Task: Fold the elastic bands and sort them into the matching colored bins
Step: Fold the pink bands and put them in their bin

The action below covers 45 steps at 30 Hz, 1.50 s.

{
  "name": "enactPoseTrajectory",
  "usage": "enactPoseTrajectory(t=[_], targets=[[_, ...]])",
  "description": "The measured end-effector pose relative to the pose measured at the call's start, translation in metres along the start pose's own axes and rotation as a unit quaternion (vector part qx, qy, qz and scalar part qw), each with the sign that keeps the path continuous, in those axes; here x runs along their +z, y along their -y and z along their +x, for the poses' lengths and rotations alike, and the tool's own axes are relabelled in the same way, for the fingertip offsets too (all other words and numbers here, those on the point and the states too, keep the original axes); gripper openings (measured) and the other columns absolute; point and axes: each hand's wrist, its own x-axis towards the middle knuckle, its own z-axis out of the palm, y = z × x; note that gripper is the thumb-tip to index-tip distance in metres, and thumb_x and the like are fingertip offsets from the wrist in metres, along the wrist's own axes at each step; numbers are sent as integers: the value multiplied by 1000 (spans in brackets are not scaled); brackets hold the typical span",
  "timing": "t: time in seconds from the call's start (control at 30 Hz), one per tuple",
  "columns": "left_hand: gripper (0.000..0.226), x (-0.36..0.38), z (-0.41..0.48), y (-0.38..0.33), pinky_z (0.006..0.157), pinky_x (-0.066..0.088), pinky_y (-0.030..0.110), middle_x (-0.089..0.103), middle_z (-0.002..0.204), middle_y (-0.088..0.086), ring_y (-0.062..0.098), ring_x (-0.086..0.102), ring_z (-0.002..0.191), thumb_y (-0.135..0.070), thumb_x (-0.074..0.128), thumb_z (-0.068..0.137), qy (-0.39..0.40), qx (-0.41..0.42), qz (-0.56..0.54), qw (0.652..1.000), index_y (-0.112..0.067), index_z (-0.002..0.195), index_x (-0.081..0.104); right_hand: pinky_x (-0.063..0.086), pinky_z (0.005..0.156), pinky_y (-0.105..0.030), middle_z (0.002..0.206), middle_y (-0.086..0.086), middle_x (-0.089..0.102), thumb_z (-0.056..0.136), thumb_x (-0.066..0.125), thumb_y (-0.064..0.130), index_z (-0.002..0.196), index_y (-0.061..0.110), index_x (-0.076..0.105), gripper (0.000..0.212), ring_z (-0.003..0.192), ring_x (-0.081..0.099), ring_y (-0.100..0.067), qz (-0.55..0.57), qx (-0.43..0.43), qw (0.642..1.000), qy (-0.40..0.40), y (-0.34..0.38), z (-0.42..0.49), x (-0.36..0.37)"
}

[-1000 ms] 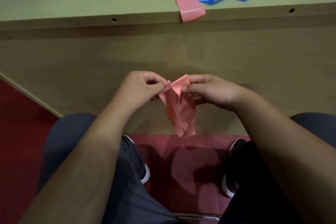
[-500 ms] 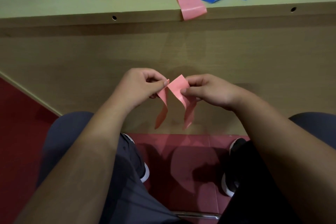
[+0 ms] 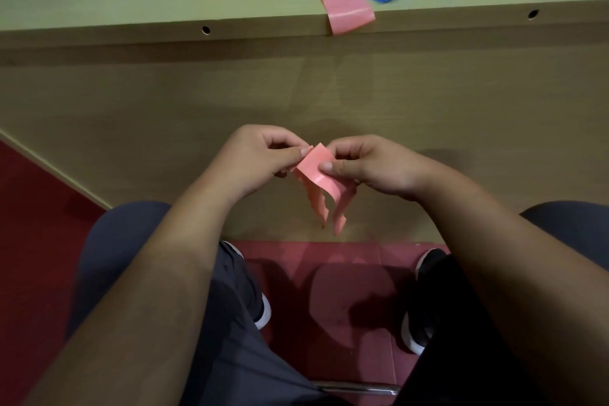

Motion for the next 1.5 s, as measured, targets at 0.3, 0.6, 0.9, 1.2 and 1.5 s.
enactPoseTrajectory(t=[0.3, 0.6, 0.9, 1.2, 1.5], targets=[[10, 5, 2, 1, 67, 58, 23, 77, 83, 5, 10, 66, 69, -15, 79, 94, 5, -26, -53, 998, -10, 102, 83, 44, 75, -37, 81, -2, 69, 102, 72, 34, 94, 15, 78, 22, 74, 58, -16, -22, 21, 998, -49, -4, 4, 6], [12, 10, 0, 0, 77, 63, 31, 79, 95, 13, 17, 70, 81, -18, 82, 91, 17, -52, -105, 993, -10, 100, 83, 44, 77, -39, 83, -8, 68, 102, 72, 36, 99, 7, 77, 30, 77, 57, -20, -15, 30, 998, -43, -1, 2, 6], [13, 12, -3, -3, 78, 65, 32, 78, 94, 18, 22, 73, 83, -12, 78, 94, 16, -66, -131, 989, -4, 103, 81, 48, 77, -37, 85, -8, 74, 102, 73, 33, 102, 7, 79, 27, 76, 63, -16, -2, 40, 998, -51, 1, 3, 8], [14, 12, -4, -4, 79, 66, 29, 79, 100, 18, 21, 76, 85, -11, 77, 95, 20, -72, -132, 988, -3, 106, 80, 39, 75, -37, 80, -9, 63, 101, 73, 30, 97, -3, 72, 34, 75, 53, -21, 2, 46, 997, -55, 2, 4, 10], [20, 12, -6, -5, 84, 65, 31, 80, 96, 13, 19, 75, 85, -10, 85, 87, 37, -60, -110, 991, -8, 107, 82, 41, 74, -38, 78, -7, 66, 97, 76, 41, 93, 3, 75, 38, 73, 55, -20, -11, 53, 996, -67, 3, 4, 10]])
